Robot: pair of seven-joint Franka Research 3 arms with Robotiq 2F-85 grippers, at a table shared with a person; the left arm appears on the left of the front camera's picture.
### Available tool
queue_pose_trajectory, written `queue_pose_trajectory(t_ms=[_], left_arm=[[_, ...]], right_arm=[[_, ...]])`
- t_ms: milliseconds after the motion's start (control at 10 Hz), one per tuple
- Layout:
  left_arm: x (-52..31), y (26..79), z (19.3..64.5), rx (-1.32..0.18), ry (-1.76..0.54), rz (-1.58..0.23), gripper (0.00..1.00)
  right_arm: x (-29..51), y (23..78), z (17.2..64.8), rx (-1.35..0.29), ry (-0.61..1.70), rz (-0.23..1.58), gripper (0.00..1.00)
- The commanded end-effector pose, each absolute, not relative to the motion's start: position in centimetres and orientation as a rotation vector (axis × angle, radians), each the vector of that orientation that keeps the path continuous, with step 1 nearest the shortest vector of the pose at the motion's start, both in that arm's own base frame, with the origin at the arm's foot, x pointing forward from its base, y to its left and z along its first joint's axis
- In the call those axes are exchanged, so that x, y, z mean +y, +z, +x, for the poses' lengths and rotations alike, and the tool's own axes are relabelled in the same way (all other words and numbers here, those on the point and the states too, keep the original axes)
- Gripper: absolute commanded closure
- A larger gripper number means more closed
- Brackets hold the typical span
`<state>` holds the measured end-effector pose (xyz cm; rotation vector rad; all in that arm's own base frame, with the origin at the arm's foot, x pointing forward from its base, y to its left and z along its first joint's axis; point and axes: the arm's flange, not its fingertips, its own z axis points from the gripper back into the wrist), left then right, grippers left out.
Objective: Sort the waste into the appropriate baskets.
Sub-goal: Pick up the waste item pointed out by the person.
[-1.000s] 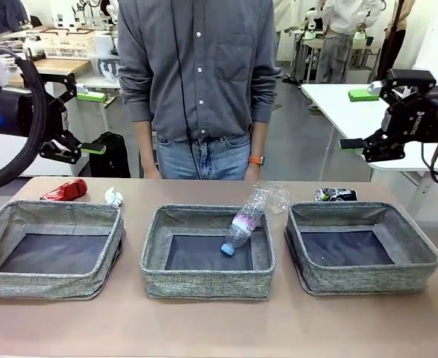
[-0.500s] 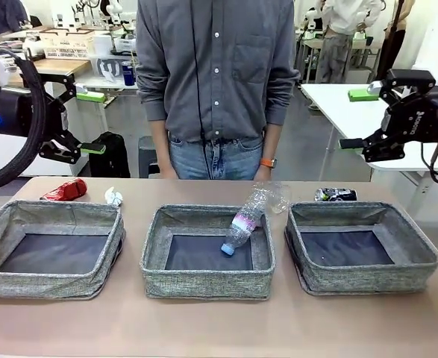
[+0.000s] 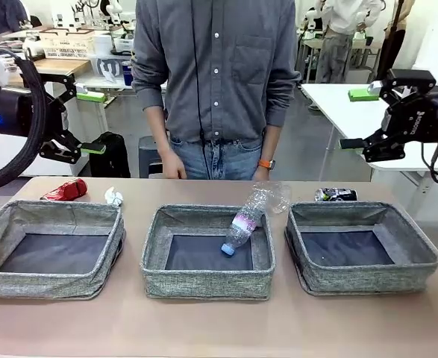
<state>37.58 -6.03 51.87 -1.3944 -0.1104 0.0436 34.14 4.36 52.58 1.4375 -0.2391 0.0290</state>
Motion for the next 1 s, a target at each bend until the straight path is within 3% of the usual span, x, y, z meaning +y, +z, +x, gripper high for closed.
queue_pose_trajectory(t_ms=[0, 900], left_arm=[[-5.99, 52.17, 37.60, -0.128, 0.044, -1.416, 0.00], [-5.99, 52.17, 37.60, -0.128, 0.044, -1.416, 0.00]], right_arm=[[4.58, 52.97, 34.37, -0.239, 0.019, 1.457, 0.00], [4.58, 52.97, 34.37, -0.239, 0.019, 1.457, 0.00]])
